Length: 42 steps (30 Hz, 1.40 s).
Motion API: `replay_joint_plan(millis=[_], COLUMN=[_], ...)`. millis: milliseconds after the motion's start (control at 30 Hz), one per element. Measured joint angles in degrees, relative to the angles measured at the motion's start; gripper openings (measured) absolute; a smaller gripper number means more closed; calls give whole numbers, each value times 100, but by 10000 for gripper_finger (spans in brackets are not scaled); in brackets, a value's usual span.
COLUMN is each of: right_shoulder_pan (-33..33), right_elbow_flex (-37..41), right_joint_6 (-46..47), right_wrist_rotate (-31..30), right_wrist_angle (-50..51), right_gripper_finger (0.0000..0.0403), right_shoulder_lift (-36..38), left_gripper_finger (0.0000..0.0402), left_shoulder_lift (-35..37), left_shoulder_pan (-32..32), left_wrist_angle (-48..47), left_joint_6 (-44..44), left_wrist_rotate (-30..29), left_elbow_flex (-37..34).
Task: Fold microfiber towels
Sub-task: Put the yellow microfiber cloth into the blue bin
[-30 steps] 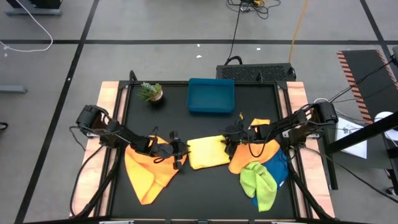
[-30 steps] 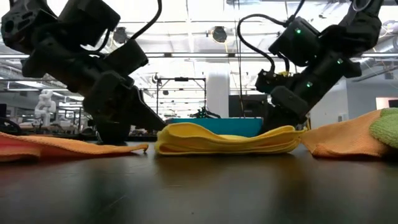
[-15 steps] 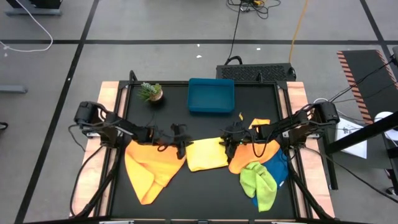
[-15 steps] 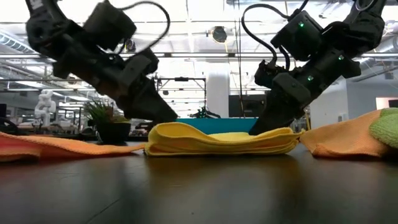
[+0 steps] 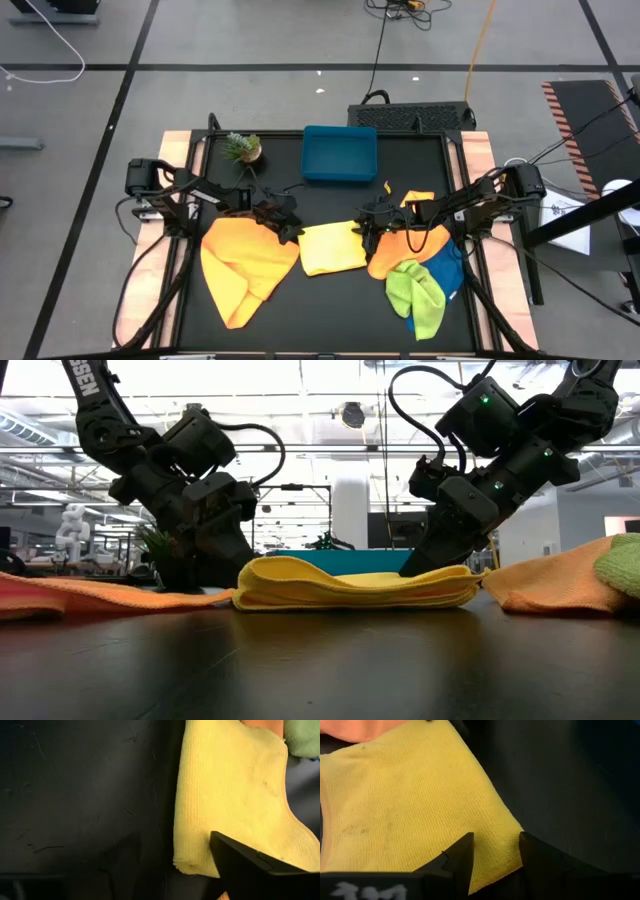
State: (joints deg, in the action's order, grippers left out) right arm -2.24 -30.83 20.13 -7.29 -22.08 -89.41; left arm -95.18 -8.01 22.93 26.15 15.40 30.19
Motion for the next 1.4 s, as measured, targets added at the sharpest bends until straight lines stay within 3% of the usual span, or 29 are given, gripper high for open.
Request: replay_joint_plan(millis=[200, 367, 600, 767, 967, 1133, 1400], right_shoulder_pan=[0, 0, 0, 150, 704, 1101, 1152], right_elbow_flex=[0, 0, -2, -2, -9, -7, -7], right_joint_6=[-3, -3, -5, 12, 213, 278, 145], right_wrist_rotate=[0, 0, 0, 32, 1182, 2183, 2565], right_wrist_angle=[-81, -172, -215, -174, -167, -94, 88], right_gripper_finger=[148, 148, 148, 148, 156, 186, 241], right_shoulder_lift=[0, 0, 0, 116, 357, 380, 378], left_gripper_finger=[289, 279, 222, 141, 16, 11, 5], left_shoulder_lift=[4, -2, -17, -22, -22, 2, 39], left_shoulder_pan=[267, 551, 745, 741, 741, 756, 942], left_wrist_angle=[79, 127, 237, 405, 746, 1059, 1175], left_joint_6=[63, -88, -243, -536, -1055, -1577, -2548], left_wrist_rotate=[-98, -207, -402, -643, -915, -1141, -1761], left_elbow_flex=[-11, -15, -26, -28, -28, -27, 108])
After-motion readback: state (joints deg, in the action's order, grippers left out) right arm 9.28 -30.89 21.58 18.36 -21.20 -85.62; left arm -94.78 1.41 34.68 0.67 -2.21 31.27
